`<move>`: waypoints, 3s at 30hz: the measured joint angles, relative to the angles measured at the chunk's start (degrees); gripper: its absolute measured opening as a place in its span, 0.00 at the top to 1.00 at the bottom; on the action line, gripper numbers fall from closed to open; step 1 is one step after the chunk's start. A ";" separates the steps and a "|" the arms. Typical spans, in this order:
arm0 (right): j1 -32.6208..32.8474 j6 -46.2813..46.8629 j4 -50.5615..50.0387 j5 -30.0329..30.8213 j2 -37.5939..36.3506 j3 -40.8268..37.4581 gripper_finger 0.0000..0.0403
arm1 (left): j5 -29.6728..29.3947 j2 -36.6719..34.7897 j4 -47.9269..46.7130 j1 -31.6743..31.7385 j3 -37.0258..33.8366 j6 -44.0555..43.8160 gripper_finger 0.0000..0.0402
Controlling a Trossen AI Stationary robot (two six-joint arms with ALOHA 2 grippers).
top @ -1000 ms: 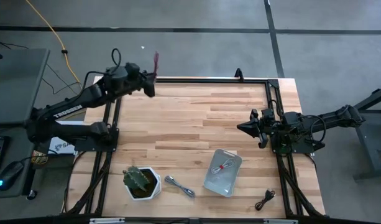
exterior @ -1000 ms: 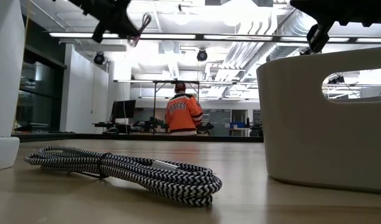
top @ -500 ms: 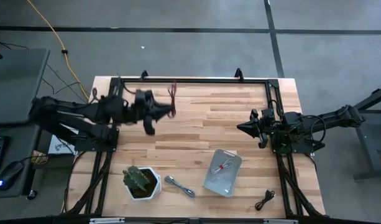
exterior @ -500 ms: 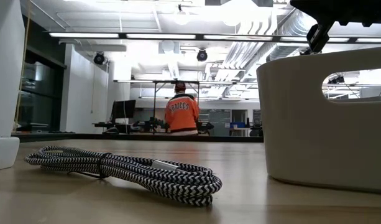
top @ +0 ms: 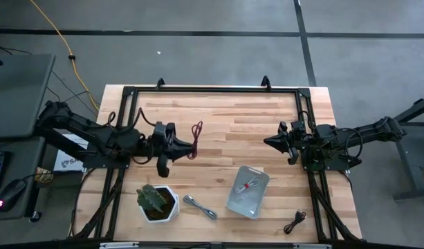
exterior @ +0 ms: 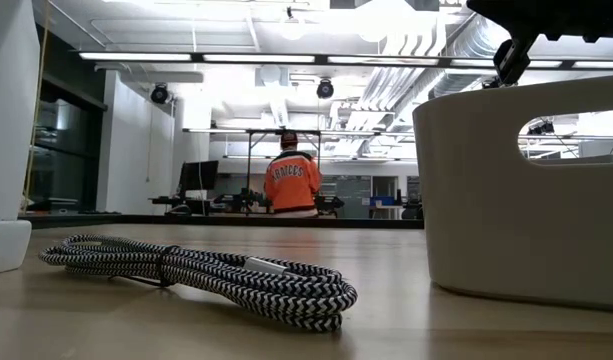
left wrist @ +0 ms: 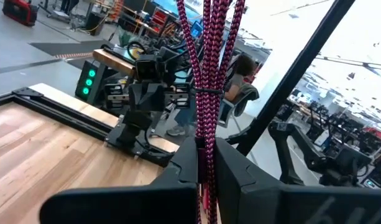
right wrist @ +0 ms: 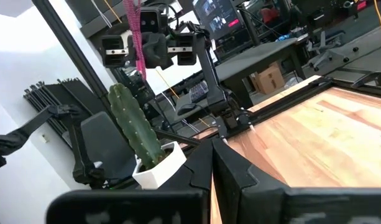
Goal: Pick and place USB-C Cables
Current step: Put the pink charger cable into the gray bin
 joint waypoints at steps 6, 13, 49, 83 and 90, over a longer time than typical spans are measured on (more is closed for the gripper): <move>0.02 -0.04 0.05 0.00 0.00 0.00 1.00 | -0.19 0.00 1.45 -0.22 0.00 1.32 1.00; 0.02 -0.36 0.42 1.54 0.00 0.00 1.00 | -0.19 0.00 1.29 -0.22 0.00 2.56 1.00; 0.02 6.05 6.86 18.53 0.02 0.02 1.00 | 18.65 63.35 -20.48 2.20 42.03 -2.14 1.00; 0.01 8.39 5.81 18.40 0.02 0.02 1.00 | 19.38 63.56 -26.88 3.78 42.03 -5.02 0.99; 0.01 8.38 5.79 18.40 0.02 0.02 1.00 | 19.38 63.56 -25.27 3.78 42.03 -5.07 0.94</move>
